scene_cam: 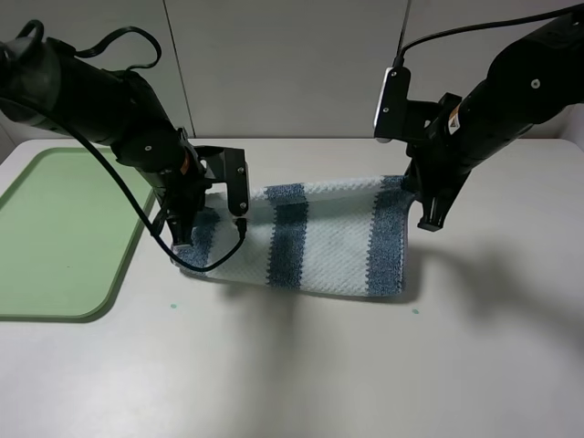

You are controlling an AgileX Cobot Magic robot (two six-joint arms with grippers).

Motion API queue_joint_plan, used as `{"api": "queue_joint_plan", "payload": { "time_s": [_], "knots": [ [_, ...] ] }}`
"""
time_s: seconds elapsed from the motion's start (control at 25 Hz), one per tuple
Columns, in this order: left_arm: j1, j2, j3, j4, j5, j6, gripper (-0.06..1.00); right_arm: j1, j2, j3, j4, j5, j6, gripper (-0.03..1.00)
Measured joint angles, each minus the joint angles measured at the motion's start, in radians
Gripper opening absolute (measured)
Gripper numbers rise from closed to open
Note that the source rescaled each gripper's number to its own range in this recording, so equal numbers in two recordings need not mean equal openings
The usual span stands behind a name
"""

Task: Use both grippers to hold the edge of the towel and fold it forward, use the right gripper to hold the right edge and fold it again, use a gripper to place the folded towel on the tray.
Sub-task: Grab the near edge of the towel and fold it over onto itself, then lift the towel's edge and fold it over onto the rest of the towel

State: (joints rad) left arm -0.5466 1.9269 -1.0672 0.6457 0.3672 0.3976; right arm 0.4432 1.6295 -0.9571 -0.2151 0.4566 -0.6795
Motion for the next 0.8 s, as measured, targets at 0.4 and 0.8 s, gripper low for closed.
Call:
{"api": "queue_joint_plan", "payload": {
  "time_s": [0.4,0.8],
  "knots": [
    [0.014,0.004,0.001,0.045,0.028,-0.001,0.41,-0.014,0.0,0.0,-0.055,0.017,0.118,0.89],
    [0.014,0.004,0.001,0.064,-0.064,-0.059,0.82,-0.014,0.0,0.0,-0.087,0.023,0.186,0.93]
  ]
}}
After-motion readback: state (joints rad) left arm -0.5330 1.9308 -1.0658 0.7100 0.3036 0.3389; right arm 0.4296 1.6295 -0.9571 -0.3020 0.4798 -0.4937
